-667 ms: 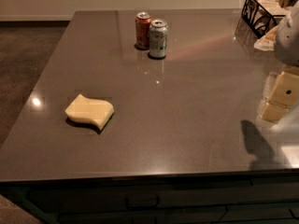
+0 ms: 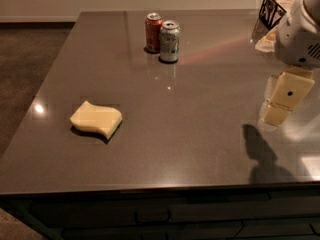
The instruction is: Move sponge near 7up can
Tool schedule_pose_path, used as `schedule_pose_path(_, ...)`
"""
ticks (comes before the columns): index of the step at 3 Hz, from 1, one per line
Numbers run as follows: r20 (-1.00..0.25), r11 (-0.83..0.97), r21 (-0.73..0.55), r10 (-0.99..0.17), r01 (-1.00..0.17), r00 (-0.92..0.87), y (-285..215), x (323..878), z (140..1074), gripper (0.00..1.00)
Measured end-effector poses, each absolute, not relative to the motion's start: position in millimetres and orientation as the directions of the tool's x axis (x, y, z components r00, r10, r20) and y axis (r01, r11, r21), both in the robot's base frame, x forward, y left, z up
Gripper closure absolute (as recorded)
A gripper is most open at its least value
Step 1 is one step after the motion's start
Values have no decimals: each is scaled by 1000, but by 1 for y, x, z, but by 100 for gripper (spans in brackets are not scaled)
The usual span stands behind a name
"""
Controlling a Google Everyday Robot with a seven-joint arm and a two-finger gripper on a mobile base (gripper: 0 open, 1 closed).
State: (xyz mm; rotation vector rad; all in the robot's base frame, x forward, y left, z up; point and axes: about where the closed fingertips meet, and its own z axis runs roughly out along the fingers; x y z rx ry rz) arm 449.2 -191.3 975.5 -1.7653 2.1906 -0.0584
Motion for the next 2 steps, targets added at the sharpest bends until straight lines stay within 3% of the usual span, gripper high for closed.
schedule_pose_path(2,-303,132,-182,-950,-974,-72,-89,483,947,0)
